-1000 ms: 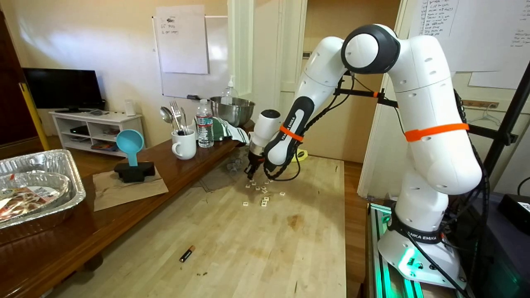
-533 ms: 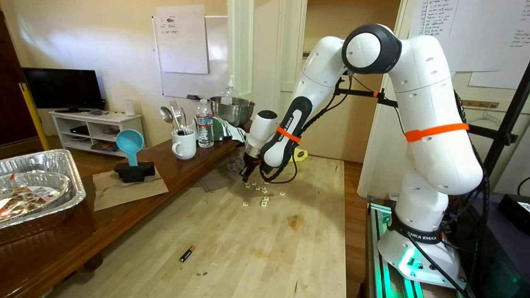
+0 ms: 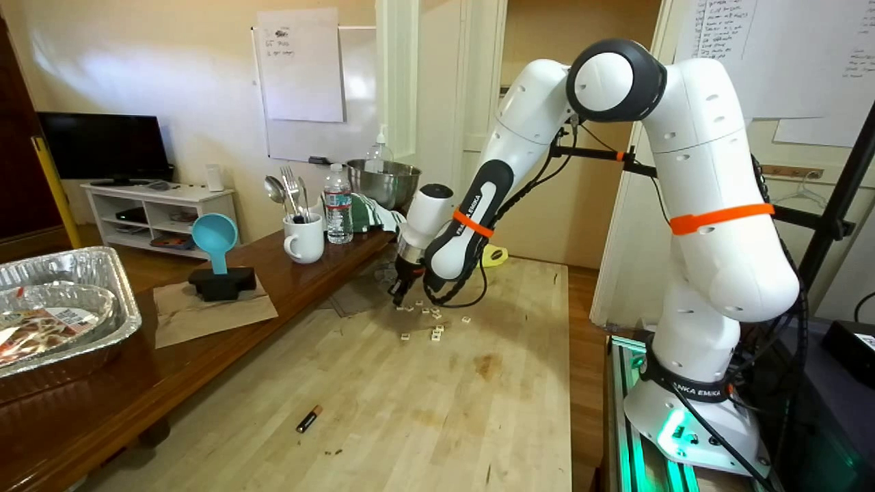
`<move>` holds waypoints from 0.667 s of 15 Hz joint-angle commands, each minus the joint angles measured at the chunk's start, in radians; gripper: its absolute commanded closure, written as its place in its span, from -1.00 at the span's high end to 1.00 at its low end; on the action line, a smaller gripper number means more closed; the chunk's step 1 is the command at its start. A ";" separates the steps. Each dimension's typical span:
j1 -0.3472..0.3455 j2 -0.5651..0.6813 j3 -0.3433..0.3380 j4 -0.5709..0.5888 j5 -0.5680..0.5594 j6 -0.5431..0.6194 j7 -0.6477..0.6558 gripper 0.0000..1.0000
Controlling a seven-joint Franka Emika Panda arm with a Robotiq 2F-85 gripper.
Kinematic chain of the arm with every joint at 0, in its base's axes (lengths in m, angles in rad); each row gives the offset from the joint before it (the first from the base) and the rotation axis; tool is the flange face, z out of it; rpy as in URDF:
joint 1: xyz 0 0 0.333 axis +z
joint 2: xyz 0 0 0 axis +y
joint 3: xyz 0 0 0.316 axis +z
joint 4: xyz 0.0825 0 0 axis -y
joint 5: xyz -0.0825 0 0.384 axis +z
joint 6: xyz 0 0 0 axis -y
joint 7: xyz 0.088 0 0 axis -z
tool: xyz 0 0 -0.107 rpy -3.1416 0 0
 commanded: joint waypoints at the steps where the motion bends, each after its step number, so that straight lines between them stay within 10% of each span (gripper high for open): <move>1: -0.012 0.013 0.050 -0.024 0.050 -0.011 -0.036 -1.00; 10: -0.004 -0.049 0.068 -0.118 0.050 -0.039 -0.072 -1.00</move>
